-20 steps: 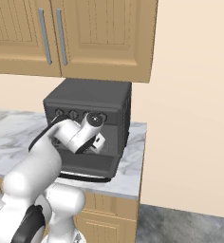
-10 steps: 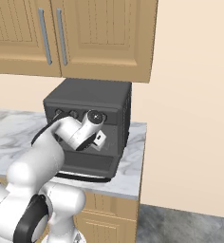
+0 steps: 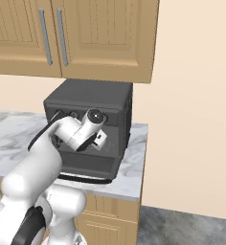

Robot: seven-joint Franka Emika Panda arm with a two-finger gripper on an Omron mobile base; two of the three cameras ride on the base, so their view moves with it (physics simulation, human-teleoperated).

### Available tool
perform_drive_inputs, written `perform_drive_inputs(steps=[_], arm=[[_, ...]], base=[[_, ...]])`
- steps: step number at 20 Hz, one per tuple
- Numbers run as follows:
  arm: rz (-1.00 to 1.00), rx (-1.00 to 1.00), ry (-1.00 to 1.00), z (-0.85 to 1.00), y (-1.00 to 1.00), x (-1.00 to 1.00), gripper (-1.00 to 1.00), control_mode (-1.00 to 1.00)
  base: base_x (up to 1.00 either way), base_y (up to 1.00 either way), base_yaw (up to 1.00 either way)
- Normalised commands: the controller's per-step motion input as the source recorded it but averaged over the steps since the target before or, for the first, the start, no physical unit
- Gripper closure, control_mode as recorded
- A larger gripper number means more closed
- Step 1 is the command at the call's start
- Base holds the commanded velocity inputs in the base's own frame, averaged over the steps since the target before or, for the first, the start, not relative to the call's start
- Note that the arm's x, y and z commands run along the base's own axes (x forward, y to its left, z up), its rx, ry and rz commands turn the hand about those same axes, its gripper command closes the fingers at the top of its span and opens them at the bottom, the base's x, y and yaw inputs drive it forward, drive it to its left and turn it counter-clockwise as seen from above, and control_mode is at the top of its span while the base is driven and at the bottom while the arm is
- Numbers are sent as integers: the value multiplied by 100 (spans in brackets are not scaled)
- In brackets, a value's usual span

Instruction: Pick up the bagel from the plate, place it on the toaster oven rack, close the door, and set the timer.

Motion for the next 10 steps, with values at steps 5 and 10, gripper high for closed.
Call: perform_drive_inputs(steps=[5, 10], arm=[[0, 0, -6, 66, -1, -63, -100, -100], [0, 0, 9, 47, -11, -55, -100, -100]], base=[[0, 0, 0], [0, 0, 0]])
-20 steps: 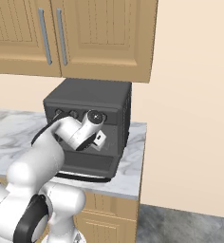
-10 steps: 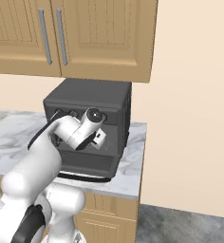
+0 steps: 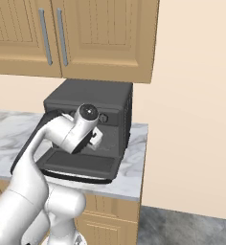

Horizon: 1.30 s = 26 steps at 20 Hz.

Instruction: Pick up the bagel from the plate, place it on the toaster oven rack, close the door, and set the timer.

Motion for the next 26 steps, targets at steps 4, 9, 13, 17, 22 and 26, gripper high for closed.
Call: perform_drive_inputs(steps=[4, 9, 13, 17, 22, 26], arm=[[0, -1, 24, 4, -15, -17, -100, -100], [0, -5, 19, -6, -4, -1, -100, -100], [2, -5, 5, -20, 0, 0, -100, -100], [4, 0, 0, -37, -16, 0, -100, -100], [6, 0, 0, -50, -39, 0, -100, -100], [3, 0, 0, -27, -38, 11, -100, -100]], base=[[0, 0, 0], [0, 0, 0], [0, 0, 0], [0, 0, 0], [0, 0, 0], [0, 0, 0]])
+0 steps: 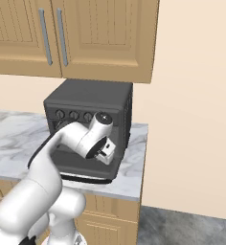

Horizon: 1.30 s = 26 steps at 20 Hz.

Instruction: Pick up the bagel from the plate, place it on the toaster oven rack, close the door, and set the timer.

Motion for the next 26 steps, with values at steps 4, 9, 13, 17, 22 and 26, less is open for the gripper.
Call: perform_drive_inputs(steps=[4, 9, 13, 17, 22, 26], arm=[[1, 0, 0, -11, -24, 31, -100, -100], [1, 0, 0, -11, -18, 35, -100, -100], [1, 0, 1, -23, -16, 28, -100, -100], [1, 0, 2, -32, -9, 16, -100, -100], [1, 0, 0, -18, -1, 25, -100, -100], [1, 0, 0, -7, 0, 34, -100, -100]], base=[[0, 0, 0], [0, 0, 0], [0, 0, 0], [0, 0, 0], [0, 0, 0], [0, 0, 0]])
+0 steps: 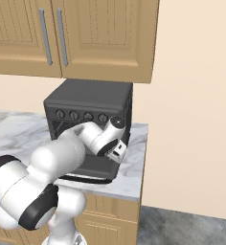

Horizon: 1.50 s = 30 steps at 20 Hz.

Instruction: Pick up the bagel from the plate, place it on the toaster oven rack, close the door, and set the timer.

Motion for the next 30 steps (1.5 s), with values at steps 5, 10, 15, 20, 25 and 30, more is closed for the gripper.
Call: perform_drive_inputs(steps=[5, 10, 15, 20, 25, 30], arm=[[0, 0, 2, -13, 0, 31, -100, -100], [0, 0, 1, -4, 0, 34, -100, -100], [0, 0, 0, 0, 0, 29, -100, -100], [1, 0, 0, 10, -6, -9, -100, -100], [4, 0, -1, 73, -21, -78, -100, -100], [4, 0, 2, 86, -34, -69, -100, -100]], base=[[0, 0, 0], [0, 0, 0], [0, 0, 0], [0, 0, 0], [0, 0, 0], [0, 0, 0]])
